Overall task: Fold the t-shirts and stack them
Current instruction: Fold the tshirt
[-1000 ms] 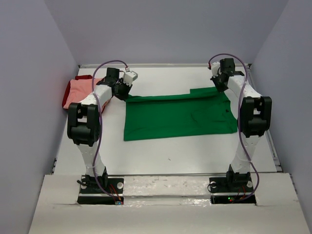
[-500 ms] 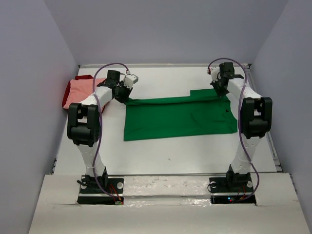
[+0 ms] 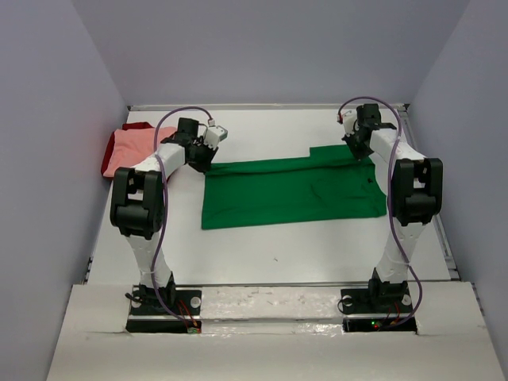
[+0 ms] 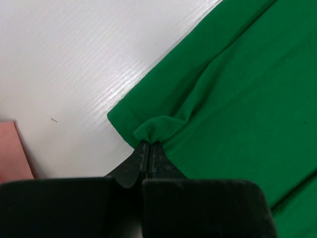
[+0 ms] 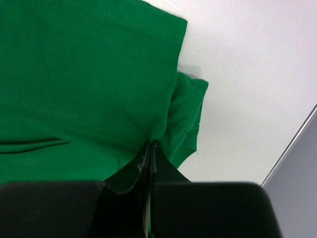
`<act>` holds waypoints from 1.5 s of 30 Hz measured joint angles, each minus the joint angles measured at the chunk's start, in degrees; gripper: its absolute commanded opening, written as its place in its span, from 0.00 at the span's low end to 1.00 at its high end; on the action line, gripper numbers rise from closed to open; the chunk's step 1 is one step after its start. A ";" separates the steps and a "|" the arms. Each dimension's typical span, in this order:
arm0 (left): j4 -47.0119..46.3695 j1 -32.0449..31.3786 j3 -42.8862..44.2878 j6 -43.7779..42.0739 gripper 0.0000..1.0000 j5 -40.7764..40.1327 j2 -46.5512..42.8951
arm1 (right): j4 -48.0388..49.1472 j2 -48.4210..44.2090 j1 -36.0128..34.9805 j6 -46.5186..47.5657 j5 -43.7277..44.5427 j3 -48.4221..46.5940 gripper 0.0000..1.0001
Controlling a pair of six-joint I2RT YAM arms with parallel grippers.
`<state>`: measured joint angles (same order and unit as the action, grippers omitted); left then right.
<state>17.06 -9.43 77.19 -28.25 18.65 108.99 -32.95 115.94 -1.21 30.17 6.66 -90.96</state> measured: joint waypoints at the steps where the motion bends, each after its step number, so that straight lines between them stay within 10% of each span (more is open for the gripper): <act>1: -0.04 -0.20 -0.17 -0.02 0.00 -0.22 0.00 | -0.02 0.00 0.00 0.00 0.00 0.07 0.00; 45: -3.15 -6.36 -4.31 -2.40 0.00 -15.47 0.15 | 0.04 2.14 0.00 -0.02 0.11 4.96 0.00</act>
<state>13.91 -15.79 72.88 -30.65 3.18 109.14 -32.91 118.08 -1.21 30.15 6.76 -86.00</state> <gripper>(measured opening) 0.018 0.010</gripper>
